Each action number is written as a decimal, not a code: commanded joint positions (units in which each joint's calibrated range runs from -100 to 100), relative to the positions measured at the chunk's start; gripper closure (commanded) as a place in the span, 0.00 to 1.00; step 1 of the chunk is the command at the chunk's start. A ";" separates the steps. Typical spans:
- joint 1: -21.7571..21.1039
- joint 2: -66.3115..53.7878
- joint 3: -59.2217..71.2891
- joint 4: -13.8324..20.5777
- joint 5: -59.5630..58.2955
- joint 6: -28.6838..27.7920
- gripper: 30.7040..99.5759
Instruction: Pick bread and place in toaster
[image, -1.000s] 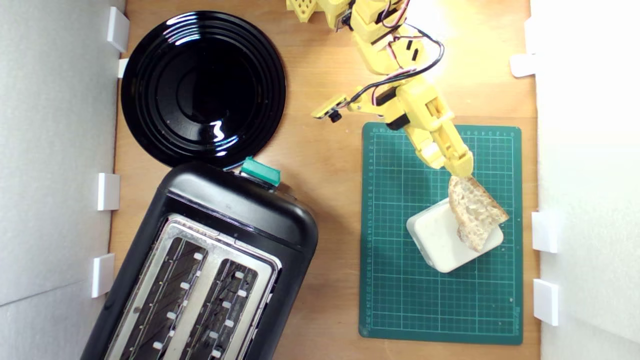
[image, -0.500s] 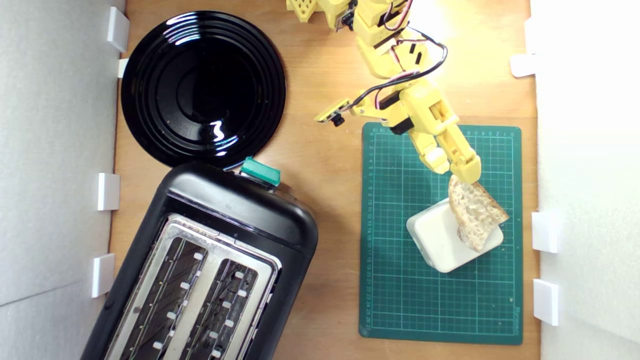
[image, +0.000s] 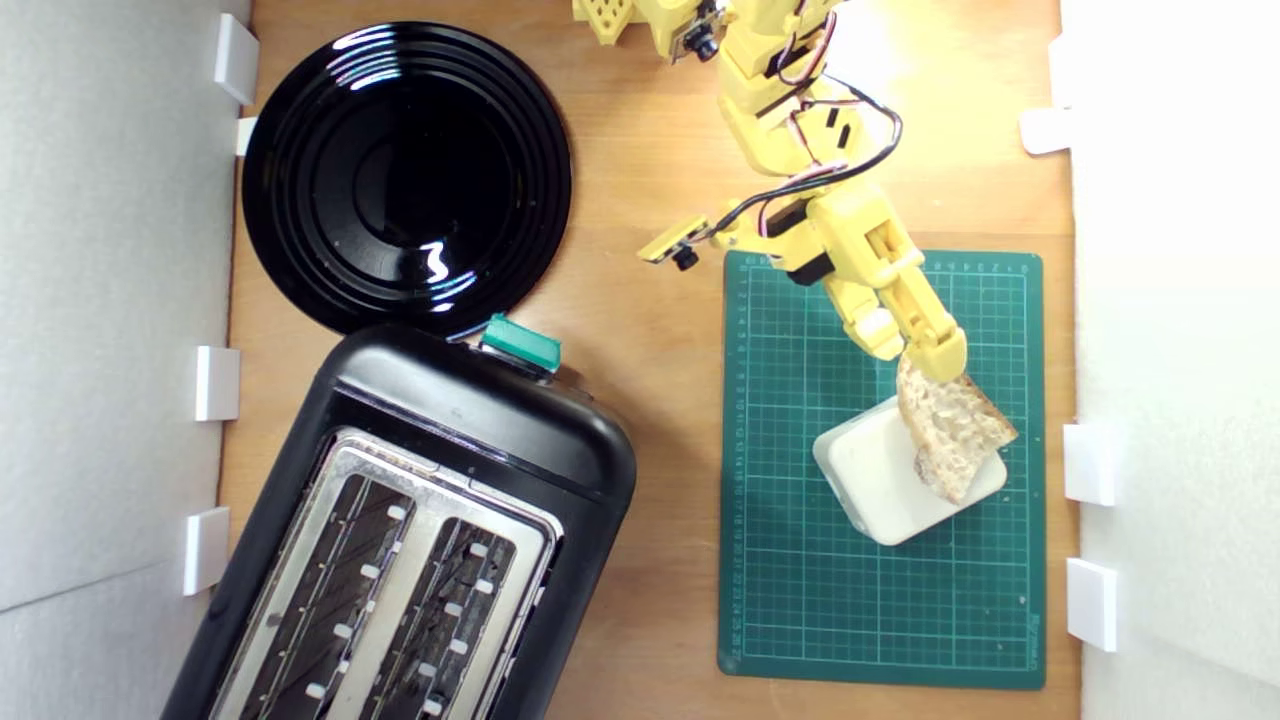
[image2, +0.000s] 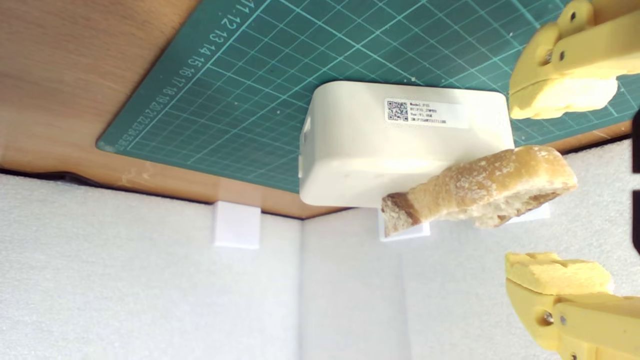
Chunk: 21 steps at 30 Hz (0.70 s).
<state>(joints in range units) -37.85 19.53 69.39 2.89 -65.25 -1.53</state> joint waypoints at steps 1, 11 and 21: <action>-0.51 0.10 -3.08 -0.44 -1.81 -0.17 0.16; -0.51 4.18 -7.07 -0.44 -1.90 -0.12 0.16; -0.51 4.43 -7.52 -0.44 -1.90 -0.12 0.19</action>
<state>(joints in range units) -37.85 24.65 63.85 2.89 -65.25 -1.53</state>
